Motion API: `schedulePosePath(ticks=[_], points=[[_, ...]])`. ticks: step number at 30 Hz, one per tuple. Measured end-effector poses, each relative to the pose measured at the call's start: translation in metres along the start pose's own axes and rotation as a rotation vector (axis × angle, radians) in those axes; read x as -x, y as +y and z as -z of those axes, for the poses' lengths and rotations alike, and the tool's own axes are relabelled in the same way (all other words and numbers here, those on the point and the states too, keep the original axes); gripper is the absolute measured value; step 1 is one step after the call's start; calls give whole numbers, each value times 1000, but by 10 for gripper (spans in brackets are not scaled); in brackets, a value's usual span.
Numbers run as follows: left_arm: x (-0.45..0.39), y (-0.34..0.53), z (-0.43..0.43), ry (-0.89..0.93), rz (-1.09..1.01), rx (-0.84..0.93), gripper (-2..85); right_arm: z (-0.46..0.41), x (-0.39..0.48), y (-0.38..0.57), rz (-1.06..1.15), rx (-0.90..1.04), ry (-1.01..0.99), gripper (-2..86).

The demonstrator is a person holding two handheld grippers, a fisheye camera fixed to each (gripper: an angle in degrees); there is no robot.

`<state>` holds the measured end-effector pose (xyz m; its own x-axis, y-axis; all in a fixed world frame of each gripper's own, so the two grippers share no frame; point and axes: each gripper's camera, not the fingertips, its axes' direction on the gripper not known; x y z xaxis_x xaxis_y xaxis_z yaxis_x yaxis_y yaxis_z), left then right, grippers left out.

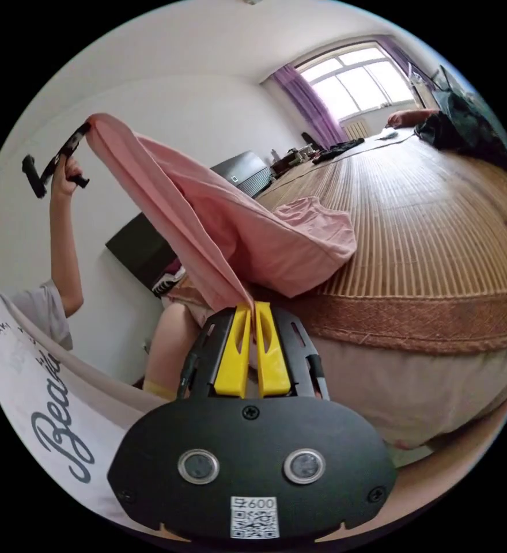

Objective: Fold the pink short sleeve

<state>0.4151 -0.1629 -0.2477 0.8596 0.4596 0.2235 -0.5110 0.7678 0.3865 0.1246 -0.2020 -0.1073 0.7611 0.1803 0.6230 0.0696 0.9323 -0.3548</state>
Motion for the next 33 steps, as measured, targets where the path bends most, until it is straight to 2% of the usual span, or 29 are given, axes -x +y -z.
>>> schedulePosePath(ticks=[4,11,15,18,23,26,27,28,30,32,33], points=[[-5,-14,10,28,56,-14,8,-26,27,-11,56,31,107,-9],[-13,-57,25,89,90,-39,8,-106,43,-8,-71,114,36,-9],[4,-78,40,220,145,-24,8,-135,76,1,-39,146,140,-9],[10,-92,53,310,116,4,9,-121,90,-5,2,136,322,-9],[20,-116,65,511,80,83,9,-25,113,-36,-2,-39,629,-9],[28,-133,73,556,75,111,8,51,180,-42,79,-328,869,-9],[33,-140,75,570,90,101,8,71,221,-37,153,-500,1001,-9],[38,-148,76,570,98,95,8,79,263,-31,243,-666,1149,-9],[46,-161,76,541,111,88,8,74,315,-30,350,-820,1308,-9],[59,-171,76,516,135,74,8,67,352,-43,403,-816,1339,-9],[70,-177,75,516,169,65,8,66,370,-51,414,-800,1291,-9]])
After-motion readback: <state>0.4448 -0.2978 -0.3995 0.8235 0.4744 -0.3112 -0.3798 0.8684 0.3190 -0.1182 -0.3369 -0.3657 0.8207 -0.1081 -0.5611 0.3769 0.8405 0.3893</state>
